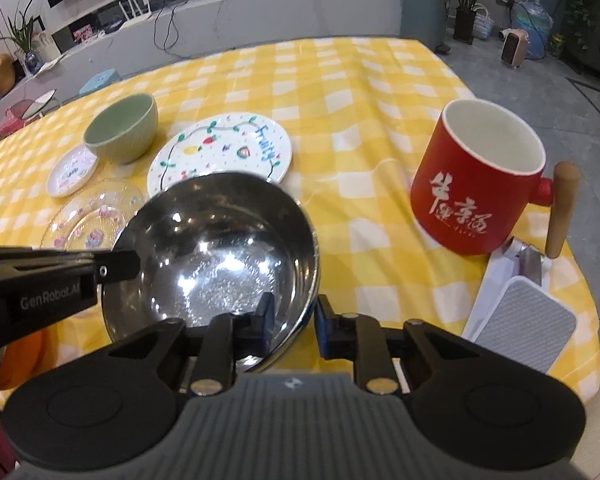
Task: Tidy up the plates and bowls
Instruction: 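Carry the stacked bowls with the left tool and lower them onto the tablecloth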
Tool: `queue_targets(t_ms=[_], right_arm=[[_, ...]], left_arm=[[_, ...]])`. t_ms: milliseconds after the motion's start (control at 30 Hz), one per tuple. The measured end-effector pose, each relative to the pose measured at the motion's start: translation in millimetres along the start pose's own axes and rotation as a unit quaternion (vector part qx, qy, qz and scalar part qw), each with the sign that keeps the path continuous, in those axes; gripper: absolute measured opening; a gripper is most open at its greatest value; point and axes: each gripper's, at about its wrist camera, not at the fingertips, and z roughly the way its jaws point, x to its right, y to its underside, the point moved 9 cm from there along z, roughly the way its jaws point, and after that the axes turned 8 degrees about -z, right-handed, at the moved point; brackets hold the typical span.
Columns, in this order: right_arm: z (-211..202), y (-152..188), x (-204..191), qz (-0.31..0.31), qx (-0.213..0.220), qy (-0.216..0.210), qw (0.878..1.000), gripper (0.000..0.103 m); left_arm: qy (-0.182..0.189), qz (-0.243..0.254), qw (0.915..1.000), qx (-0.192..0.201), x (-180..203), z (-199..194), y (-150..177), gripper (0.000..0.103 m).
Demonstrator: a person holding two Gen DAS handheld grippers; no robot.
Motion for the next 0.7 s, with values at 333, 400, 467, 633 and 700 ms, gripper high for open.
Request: queue_targets(t_ms=[333,400,467,633,700], right_arm=[[-21,-16,-4,0.024,0.046,-0.032,0.998,0.012],[-26,-18,-7,0.026,0.053,-0.042,0.997,0.011],[-33,-23,-11,0.031,0.067,-0.053,0.996,0.011],[-51,-33,-27,0.027,0.100,-0.086,0.991,0.010],[-56,-36,-34,0.021,0.106,-0.097,0.989,0.009]], left_arm=[[-0.018,-0.001,0.9994,0.031,-8,-25,-6,0.005],[-0.021,0.000,0.9989,0.043,-9,-35,-11,0.005],[-0.034,0.003,0.9976,0.060,-12,-46,-16,0.005],[-0.073,0.018,0.9921,0.100,-22,-70,-22,0.003],[-0.081,0.017,0.9907,0.108,-26,-79,-22,0.004]])
